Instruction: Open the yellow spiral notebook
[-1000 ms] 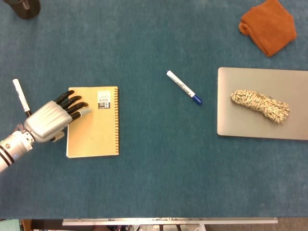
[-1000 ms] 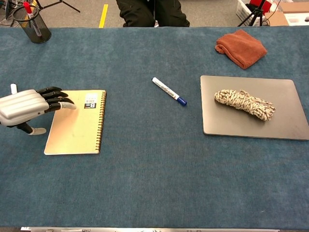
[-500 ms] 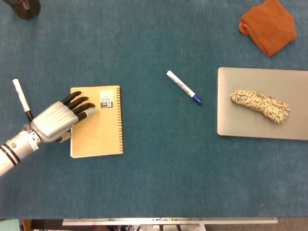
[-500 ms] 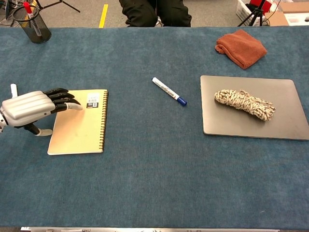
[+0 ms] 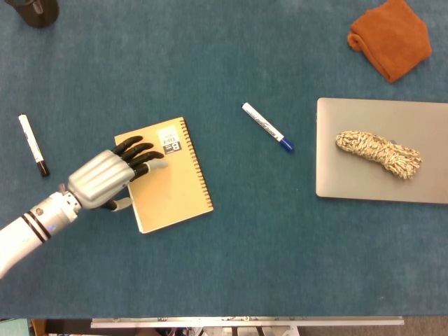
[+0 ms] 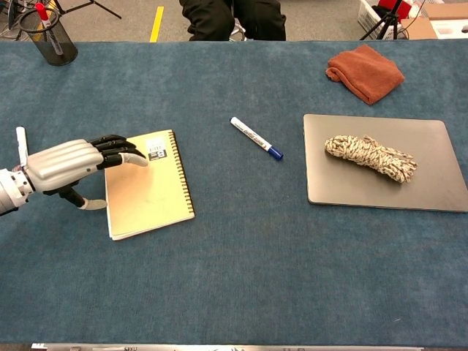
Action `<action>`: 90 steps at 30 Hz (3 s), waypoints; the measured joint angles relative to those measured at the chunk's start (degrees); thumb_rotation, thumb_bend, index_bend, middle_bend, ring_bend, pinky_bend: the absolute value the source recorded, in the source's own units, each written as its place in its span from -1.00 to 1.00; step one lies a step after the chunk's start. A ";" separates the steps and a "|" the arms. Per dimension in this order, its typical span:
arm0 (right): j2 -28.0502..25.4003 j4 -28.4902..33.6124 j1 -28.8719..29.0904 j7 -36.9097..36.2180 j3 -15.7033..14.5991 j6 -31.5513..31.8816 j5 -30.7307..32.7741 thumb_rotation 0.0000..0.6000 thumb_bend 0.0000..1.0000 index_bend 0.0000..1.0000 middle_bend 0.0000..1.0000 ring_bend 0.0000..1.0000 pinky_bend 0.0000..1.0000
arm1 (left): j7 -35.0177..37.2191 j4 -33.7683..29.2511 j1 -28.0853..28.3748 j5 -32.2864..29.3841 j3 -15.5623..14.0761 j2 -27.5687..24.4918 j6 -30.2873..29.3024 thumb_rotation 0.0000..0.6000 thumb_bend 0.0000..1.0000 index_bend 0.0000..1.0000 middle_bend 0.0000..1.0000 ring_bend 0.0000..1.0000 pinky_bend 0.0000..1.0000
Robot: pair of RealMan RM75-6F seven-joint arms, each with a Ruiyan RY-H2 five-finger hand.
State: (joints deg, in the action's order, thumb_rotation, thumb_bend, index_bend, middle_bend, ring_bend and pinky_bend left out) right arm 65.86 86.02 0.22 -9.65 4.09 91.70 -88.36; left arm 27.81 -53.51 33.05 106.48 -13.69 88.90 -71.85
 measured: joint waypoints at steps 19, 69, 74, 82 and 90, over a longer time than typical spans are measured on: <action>0.56 -1.43 -0.11 -1.31 0.45 0.44 0.21 1.00 -0.62 -0.68 -0.58 -0.80 -0.65 | 3.84 -5.10 1.48 -3.46 2.98 2.57 0.66 1.00 -0.17 -0.26 -0.69 -0.87 -1.00; 2.16 -4.10 -0.08 -3.90 0.60 1.16 -0.25 1.00 -0.61 -0.68 -0.58 -0.80 -0.64 | -15.43 -36.23 4.27 -7.62 2.56 -24.68 9.96 1.00 -0.12 0.37 0.07 -0.22 -1.00; 2.26 -4.78 -0.63 -4.83 0.55 1.81 -0.08 1.00 -0.62 -0.68 -0.58 -0.80 -0.64 | -19.25 -40.58 7.19 -7.93 5.30 -24.75 13.75 1.00 -0.12 0.34 0.07 -0.23 -1.00; 2.60 -6.31 -1.41 -6.70 0.49 2.40 0.42 1.00 -0.62 -0.68 -0.58 -0.80 -0.64 | -24.43 -43.63 11.83 -11.97 9.48 -22.13 22.02 1.00 -0.12 0.24 0.05 -0.26 -1.00; 3.13 -7.67 -1.74 -8.03 0.45 2.42 0.65 1.00 -0.62 -0.68 -0.58 -0.80 -0.64 | -29.01 -43.89 16.03 -22.72 13.61 -17.79 31.02 1.00 -0.12 0.09 0.00 -0.34 -1.00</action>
State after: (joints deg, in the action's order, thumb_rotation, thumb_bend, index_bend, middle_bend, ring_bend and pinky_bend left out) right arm 69.00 78.34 -1.52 -17.68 4.54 94.12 -87.71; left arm -1.20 -97.41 49.07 83.76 -0.08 71.12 -40.83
